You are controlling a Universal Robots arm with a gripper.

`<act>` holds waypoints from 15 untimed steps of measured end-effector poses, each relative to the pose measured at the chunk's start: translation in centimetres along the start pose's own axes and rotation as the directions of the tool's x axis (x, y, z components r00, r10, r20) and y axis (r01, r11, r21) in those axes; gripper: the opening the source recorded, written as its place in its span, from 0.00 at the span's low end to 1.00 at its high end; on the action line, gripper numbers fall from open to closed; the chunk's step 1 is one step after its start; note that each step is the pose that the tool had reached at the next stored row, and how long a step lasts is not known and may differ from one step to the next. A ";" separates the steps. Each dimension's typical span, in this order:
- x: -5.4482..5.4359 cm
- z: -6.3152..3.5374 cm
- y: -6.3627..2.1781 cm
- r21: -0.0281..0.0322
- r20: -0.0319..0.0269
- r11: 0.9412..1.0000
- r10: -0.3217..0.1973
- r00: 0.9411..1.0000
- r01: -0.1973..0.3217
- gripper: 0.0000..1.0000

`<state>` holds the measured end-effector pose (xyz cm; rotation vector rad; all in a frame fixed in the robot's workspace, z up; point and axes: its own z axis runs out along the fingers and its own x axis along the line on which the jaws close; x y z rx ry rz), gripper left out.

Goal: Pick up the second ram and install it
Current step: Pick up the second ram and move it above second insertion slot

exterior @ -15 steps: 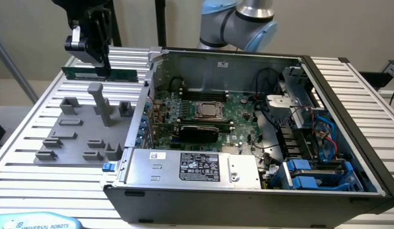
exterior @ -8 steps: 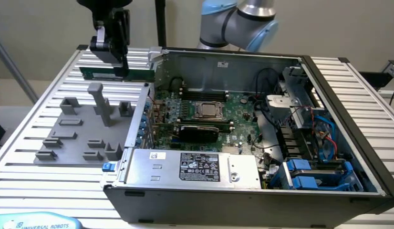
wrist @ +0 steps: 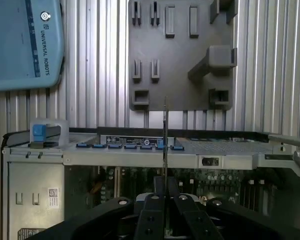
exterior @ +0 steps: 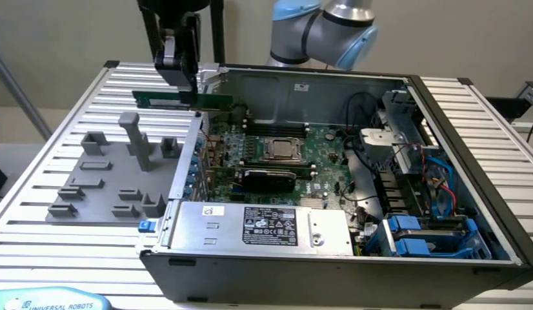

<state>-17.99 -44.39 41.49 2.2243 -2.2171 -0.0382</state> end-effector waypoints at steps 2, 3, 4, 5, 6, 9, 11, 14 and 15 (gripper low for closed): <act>-0.1 0.00 -0.90 0.000 0.000 1.000 0.000 1.000 0.000 0.13; -0.1 0.01 -1.37 0.000 0.000 1.000 0.000 1.000 0.000 0.13; -0.2 0.03 -1.81 0.000 0.000 1.000 0.000 1.000 0.000 0.13; -0.3 0.05 -2.26 0.000 0.000 1.000 0.000 1.000 0.000 0.13; -0.3 0.08 -2.71 0.000 0.000 1.000 0.000 1.000 0.000 0.13; -0.7 0.26 -4.11 0.000 0.000 1.000 0.000 1.000 0.000 0.13; -1.0 0.48 -5.03 0.000 0.000 1.000 0.000 1.000 0.000 0.13; -1.6 0.96 -6.38 0.000 -0.001 1.000 0.000 1.000 0.000 0.13; -1.8 1.13 -6.85 0.000 -0.002 1.000 0.000 1.000 0.000 0.13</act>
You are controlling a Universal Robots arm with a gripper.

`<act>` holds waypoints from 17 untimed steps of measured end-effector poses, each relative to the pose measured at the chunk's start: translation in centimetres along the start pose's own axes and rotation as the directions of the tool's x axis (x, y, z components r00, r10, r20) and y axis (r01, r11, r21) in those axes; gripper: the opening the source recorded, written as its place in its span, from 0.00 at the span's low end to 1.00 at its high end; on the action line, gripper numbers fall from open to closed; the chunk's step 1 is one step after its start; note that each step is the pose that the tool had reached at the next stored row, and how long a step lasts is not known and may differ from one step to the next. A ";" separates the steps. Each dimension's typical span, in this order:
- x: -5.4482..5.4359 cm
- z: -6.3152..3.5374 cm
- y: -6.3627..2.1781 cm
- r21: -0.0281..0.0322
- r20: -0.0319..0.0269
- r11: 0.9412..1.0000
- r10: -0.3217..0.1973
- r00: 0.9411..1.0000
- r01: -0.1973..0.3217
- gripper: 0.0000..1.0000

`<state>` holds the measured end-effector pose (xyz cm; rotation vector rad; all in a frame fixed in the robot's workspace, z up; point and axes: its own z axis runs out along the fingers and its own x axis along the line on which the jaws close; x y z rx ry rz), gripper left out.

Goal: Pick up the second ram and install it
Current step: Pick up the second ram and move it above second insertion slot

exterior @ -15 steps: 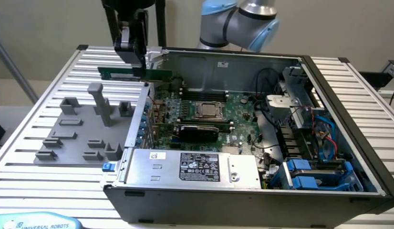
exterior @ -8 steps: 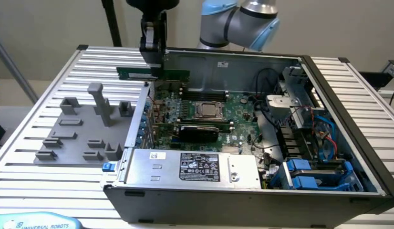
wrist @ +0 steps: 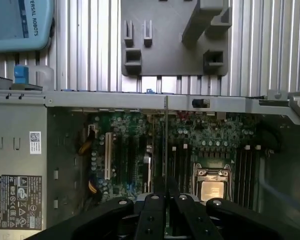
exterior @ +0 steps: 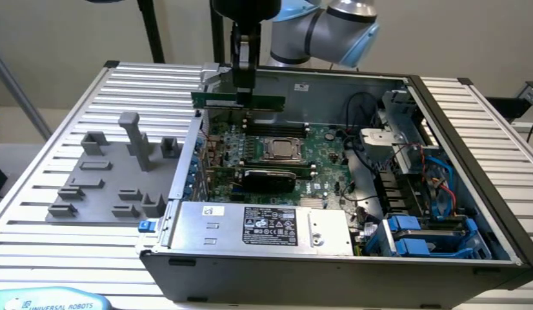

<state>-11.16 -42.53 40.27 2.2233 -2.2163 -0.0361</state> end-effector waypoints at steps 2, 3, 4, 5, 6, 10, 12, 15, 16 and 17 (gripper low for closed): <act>-0.5 0.34 -0.90 0.000 -0.001 1.000 0.000 1.000 0.000 0.13; -0.7 0.52 -1.33 0.000 -0.001 1.000 0.000 1.000 0.000 0.13; -1.0 0.70 -1.74 0.000 -0.001 1.000 0.000 1.000 0.000 0.13; -1.3 0.87 -2.14 0.000 -0.001 1.000 0.000 1.000 0.000 0.13; -1.6 1.06 -2.54 0.000 -0.001 1.000 0.000 1.000 0.000 0.13; -2.8 1.77 -4.00 0.000 -0.002 1.000 0.000 1.000 0.000 0.13; -3.4 2.10 -4.66 0.000 -0.002 1.000 0.000 1.000 0.000 0.13; -4.0 2.55 -5.49 0.000 -0.002 1.000 0.000 1.000 0.000 0.13; -4.2 2.67 -5.70 0.000 -0.002 1.000 0.000 1.000 0.000 0.13; -4.3 2.79 -5.89 0.000 -0.002 1.000 0.001 1.000 -0.001 0.13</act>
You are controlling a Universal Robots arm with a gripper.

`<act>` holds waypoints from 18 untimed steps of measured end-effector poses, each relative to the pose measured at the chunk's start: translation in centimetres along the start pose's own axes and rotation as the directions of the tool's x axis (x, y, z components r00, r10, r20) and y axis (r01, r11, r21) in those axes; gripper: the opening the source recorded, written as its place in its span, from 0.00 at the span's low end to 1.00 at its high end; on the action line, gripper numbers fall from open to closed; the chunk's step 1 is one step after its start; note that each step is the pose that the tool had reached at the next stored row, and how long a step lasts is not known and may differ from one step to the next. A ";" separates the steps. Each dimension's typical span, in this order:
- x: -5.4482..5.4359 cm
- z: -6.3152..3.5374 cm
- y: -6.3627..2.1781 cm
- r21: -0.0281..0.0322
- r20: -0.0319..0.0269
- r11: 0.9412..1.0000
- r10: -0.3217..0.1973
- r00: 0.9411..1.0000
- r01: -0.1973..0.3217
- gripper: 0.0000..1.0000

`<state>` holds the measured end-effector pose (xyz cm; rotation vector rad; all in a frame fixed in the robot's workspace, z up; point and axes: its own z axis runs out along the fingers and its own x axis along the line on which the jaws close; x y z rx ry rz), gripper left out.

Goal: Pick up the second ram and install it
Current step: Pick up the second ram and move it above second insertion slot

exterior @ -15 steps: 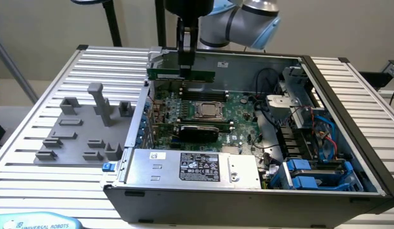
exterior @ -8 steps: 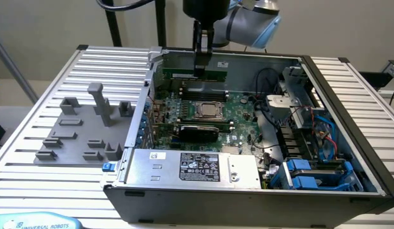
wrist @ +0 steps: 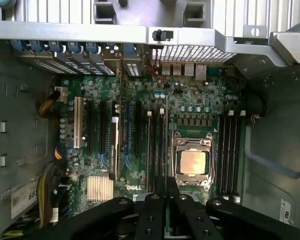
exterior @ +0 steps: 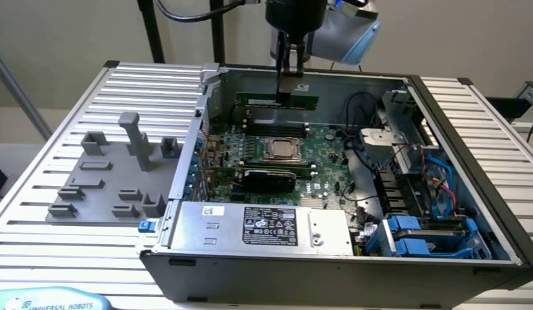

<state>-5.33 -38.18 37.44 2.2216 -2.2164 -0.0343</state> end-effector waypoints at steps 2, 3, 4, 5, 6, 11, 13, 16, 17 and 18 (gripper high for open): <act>-0.1 0.26 -0.35 0.000 0.000 1.000 0.005 1.000 -0.005 0.13; -0.1 0.40 -0.53 0.000 0.000 1.000 0.009 1.000 -0.009 0.13; -0.1 0.54 -0.69 0.000 0.000 1.000 0.014 1.000 -0.014 0.13; -0.1 0.69 -0.83 0.000 0.000 1.000 0.019 1.000 -0.019 0.13; -0.1 0.84 -0.96 0.000 0.001 1.000 0.025 1.000 -0.025 0.13; -0.3 1.69 -1.44 0.001 0.001 0.999 0.044 0.999 -0.044 0.13; -0.6 1.96 -1.49 0.001 0.001 0.999 0.046 0.999 -0.046 0.13; -0.8 2.06 -1.49 0.001 0.001 0.999 0.046 0.999 -0.046 0.13; -0.8 2.06 -1.49 0.001 0.001 0.999 0.046 0.999 -0.046 0.13; -0.8 2.06 -1.48 0.001 0.001 0.999 0.046 0.999 -0.046 0.13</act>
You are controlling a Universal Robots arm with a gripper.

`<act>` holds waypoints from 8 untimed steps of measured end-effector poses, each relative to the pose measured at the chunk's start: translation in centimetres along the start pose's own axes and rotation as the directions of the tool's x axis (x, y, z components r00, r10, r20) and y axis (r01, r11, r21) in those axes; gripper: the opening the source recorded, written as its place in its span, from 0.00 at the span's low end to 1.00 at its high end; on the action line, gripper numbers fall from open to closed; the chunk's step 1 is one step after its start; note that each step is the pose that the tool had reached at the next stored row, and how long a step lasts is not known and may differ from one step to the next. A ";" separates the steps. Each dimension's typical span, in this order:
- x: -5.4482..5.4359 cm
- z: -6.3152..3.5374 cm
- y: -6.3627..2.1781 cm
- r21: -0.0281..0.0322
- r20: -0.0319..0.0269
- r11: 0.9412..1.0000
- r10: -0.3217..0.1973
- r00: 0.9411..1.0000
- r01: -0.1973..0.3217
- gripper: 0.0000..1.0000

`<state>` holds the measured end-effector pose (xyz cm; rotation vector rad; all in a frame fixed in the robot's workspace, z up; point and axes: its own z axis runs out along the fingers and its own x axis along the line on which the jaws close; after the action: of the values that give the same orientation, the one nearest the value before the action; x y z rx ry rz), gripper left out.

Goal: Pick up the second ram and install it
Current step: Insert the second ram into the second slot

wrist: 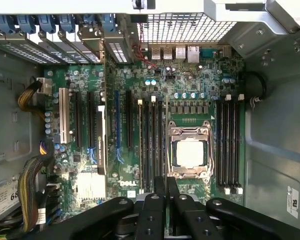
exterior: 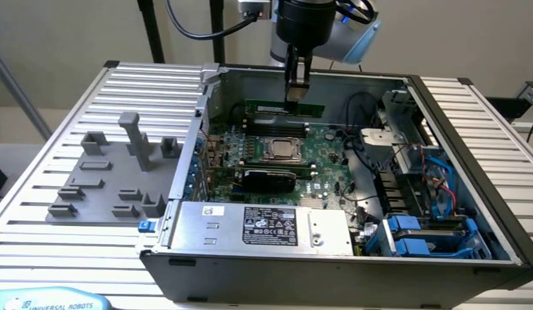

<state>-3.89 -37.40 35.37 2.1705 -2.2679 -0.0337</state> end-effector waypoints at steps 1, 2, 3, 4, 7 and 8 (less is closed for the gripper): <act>0.0 0.00 0.00 0.000 0.000 1.000 0.000 1.000 0.000 0.13; 0.0 0.00 0.00 0.000 0.000 1.000 0.000 1.000 0.000 0.13; 0.0 0.00 0.00 0.000 0.000 1.000 0.000 1.000 0.000 0.13; 0.0 0.00 0.00 0.000 0.000 1.000 0.000 1.000 0.000 0.13; 0.0 0.00 0.00 0.000 0.000 1.000 0.000 1.000 0.000 0.13; 0.0 0.00 0.00 0.000 0.000 1.000 0.000 1.000 0.000 0.13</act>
<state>-3.89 -37.40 35.37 2.1704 -2.2679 -0.0338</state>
